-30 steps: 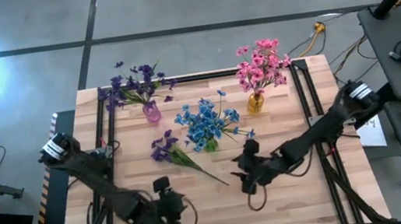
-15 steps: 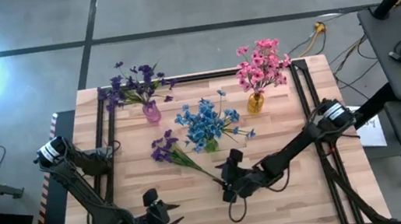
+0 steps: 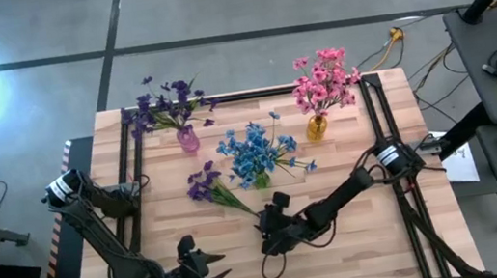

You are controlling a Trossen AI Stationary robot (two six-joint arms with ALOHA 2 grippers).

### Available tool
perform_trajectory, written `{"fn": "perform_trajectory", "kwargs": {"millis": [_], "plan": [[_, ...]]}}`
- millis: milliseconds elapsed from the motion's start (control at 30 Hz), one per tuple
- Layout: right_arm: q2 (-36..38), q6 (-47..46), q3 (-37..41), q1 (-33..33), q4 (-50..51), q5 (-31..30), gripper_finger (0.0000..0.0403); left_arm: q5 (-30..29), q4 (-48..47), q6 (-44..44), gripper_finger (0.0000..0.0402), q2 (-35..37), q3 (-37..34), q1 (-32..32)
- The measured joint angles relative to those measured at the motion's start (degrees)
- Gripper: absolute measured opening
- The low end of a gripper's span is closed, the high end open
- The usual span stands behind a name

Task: Sort flowers into vase by color
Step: Put the violet flowers into the violet vase

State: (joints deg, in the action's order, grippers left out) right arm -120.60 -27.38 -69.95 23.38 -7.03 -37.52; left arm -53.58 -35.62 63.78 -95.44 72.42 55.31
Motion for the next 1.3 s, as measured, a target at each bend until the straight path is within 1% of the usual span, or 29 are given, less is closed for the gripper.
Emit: {"fn": "perform_trajectory", "kwargs": {"millis": [67, 167, 300, 400, 467, 567, 667, 767, 900, 967, 1067, 1167, 1300], "plan": [[0.05, 0.19, -0.05, 0.0, 0.48, 0.23, 0.0164, 0.0, -0.14, -0.25, 0.0164, 0.0, 0.02, 0.0], [0.6, 0.2, -0.05, -0.02, 1.7, 2.64, 0.0131, 0.01, -0.21, -0.25, 0.0164, 0.0, -0.26, 0.0], [2.63, 0.87, -0.07, 0.03, 6.43, 9.36, 0.0081, 0.04, -0.34, -0.25, 0.0164, 0.0, -1.0, 0.0], [4.8, 1.4, -0.05, 0.82, 12.3, 14.55, 0.0051, 0.05, -0.32, -0.25, 0.0164, 0.0, -1.25, 0.0], [6.67, 0.81, -0.02, 1.97, 18.13, 16.07, 0.0038, 0.06, -0.32, -0.25, 0.0164, 0.0, -1.27, 0.0], [9.54, -0.06, 0.3, 4.02, 26.64, 16.62, 0.0034, 0.07, -0.49, -0.25, 0.0164, 0.0, -1.27, 0.0], [12.35, -1.41, 0.9, 5.92, 33.0, 17.84, 0.0044, 0.07, -0.78, -0.25, 0.0164, 0.0, -1.27, 0.0], [14.59, -3.01, 0.91, 7.41, 35.59, 17.84, 0.0065, 0.04, -1.28, -0.25, 0.0164, 0.0, -1.29, -0.02], [16.68, -4.52, 0.89, 8.52, 38.3, 17.62, 0.0109, -0.01, -1.44, -0.25, 0.0164, 0.0, -1.29, -0.06], [17.32, -4.23, 0.91, 8.7, 38.0, 17.15, 0.0135, -0.07, -1.46, -0.25, 0.0164, 0.0, -1.3, -0.07], [17.75, -1.0, 0.91, 8.52, 32.56, 16.47, 0.0175, -1.14, -1.55, -0.27, 0.0164, 0.0, -1.31, -0.07], [16.54, 3.93, 1.39, 7.72, 23.83, 14.55, 0.0212, -2.0, -1.68, -0.27, 0.0164, 0.0, -1.31, -0.07], [13.56, 9.21, 2.11, 5.72, 13.35, 12.56, 0.0247, -2.03, -1.75, -0.27, 0.0164, 0.0, -1.31, -0.09]]}}
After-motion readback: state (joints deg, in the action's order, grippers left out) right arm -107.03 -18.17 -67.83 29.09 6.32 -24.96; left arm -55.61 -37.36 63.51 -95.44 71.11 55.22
